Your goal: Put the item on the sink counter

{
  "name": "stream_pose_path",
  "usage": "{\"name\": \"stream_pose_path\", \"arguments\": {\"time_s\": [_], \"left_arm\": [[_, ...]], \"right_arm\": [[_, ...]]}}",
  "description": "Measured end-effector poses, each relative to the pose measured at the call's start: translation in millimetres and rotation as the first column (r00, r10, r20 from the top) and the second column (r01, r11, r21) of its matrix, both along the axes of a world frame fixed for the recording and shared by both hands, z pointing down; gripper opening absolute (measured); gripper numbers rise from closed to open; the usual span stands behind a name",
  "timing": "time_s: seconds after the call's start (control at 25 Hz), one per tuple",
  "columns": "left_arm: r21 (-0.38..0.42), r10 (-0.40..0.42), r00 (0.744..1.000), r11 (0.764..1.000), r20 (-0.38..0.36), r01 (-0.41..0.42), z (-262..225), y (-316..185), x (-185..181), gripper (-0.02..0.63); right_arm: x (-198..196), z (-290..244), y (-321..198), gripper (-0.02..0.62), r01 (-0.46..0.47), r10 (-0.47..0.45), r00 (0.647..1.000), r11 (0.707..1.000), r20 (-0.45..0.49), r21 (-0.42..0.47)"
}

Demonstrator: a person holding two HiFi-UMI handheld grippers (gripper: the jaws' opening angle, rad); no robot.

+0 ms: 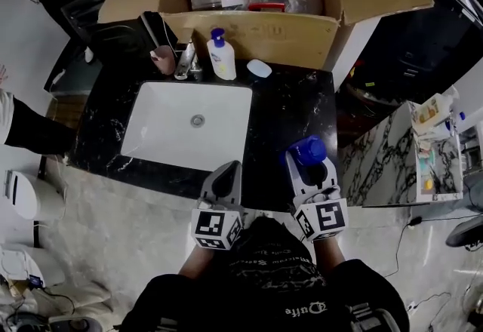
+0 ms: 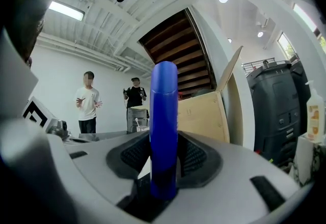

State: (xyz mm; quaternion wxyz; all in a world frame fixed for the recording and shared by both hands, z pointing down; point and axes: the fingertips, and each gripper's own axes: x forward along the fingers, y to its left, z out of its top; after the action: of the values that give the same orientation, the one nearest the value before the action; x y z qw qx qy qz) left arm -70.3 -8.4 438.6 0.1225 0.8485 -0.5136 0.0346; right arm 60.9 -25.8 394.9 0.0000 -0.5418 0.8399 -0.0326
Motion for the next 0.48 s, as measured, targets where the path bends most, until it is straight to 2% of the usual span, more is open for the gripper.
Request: {"name": "stream_pose_path", "arguments": {"time_s": [0.2,0.48], "left_arm": [[-0.002,-0.03,1.0,1.0,0.002,0.03,1,-26,17,0.006],[-0.018,-0.036,0.999,0.999,0.02,0.036,4,-49,18,0.006]], "right_arm": [[20,-4,-39,0.153,0.02,-0.02,1.0,1.0,0.0,0.01],[32,-5,-79,0.153,-0.002,0.001,1.0,0.999,0.018,0.032]]}}
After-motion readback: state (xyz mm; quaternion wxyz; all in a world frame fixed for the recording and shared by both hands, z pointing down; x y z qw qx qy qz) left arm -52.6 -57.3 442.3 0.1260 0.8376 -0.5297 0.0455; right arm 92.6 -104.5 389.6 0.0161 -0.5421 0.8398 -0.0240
